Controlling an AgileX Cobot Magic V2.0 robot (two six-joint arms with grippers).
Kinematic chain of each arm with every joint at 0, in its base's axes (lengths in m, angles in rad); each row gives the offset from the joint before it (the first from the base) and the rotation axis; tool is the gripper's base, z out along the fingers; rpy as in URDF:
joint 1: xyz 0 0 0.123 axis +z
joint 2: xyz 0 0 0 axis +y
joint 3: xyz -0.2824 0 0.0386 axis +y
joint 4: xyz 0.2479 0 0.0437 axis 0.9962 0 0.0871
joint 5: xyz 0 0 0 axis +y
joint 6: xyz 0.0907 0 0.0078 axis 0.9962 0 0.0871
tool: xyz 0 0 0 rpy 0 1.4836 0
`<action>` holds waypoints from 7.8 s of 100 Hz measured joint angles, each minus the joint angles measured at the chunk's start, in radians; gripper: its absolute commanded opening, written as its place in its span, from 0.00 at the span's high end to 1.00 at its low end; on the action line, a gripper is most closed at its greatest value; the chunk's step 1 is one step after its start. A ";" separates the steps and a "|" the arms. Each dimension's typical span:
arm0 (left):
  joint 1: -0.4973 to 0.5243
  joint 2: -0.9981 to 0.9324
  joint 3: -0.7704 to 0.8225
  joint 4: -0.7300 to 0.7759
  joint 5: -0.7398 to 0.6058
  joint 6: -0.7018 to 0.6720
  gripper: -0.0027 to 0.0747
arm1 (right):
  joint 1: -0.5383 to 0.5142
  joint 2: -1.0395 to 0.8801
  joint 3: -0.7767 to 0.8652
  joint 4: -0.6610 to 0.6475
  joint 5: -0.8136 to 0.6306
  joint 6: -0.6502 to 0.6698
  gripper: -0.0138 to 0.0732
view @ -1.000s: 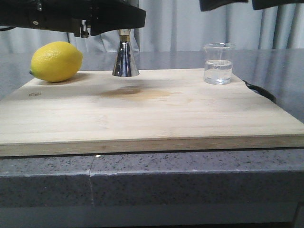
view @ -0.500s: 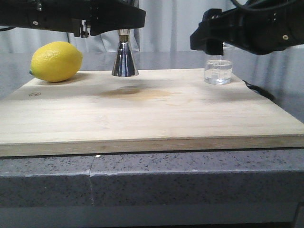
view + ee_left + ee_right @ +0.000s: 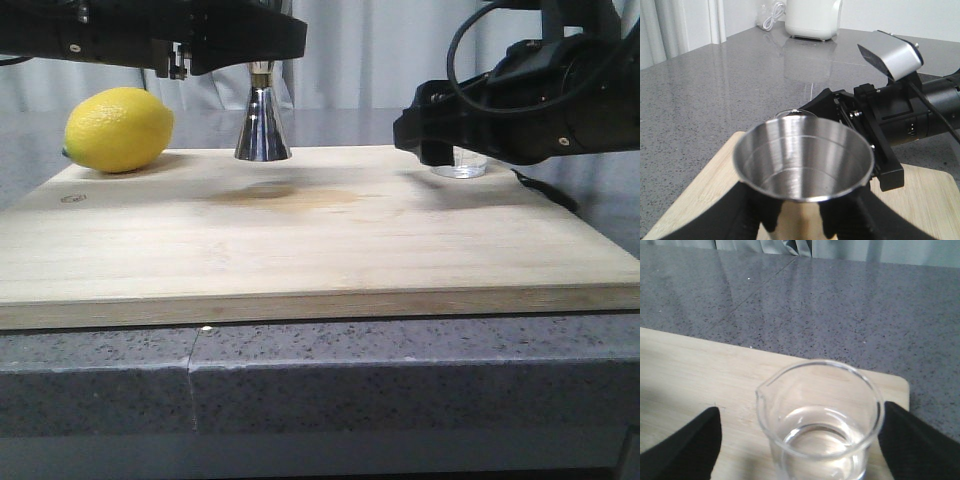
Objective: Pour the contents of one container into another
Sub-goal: 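Lower the right gripper onto the glass beaker and grasp it, then lift the beaker with the right gripper toward the held jigger, then tilt the beaker with the right gripper, pouring liquid into the jigger, then tilt the beaker upright and carry it back with the right gripper, then lower the beaker onto the board and open the right gripper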
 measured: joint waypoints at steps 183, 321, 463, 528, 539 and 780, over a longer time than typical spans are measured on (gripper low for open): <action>0.000 0.000 0.000 0.000 0.000 0.000 0.66 | 0.289 -0.035 -0.966 -0.287 1.453 -0.252 0.51; 0.000 0.000 0.000 0.000 0.000 0.000 0.66 | 0.393 0.061 -1.038 -0.668 1.516 -0.520 0.51; 0.000 0.000 0.000 0.000 0.000 0.000 0.66 | 0.393 0.061 -1.038 -0.676 1.461 -0.705 0.51; 0.000 0.000 0.000 0.000 0.000 0.000 0.66 | 0.393 0.061 -1.038 -0.673 1.420 -0.715 0.51; 0.000 0.000 0.000 0.000 0.000 0.000 0.66 | 0.393 0.061 -1.038 -0.667 1.420 -0.609 0.51; 0.000 0.000 0.000 0.002 0.000 0.000 0.66 | 0.015 0.032 0.000 0.152 -0.093 -0.106 0.51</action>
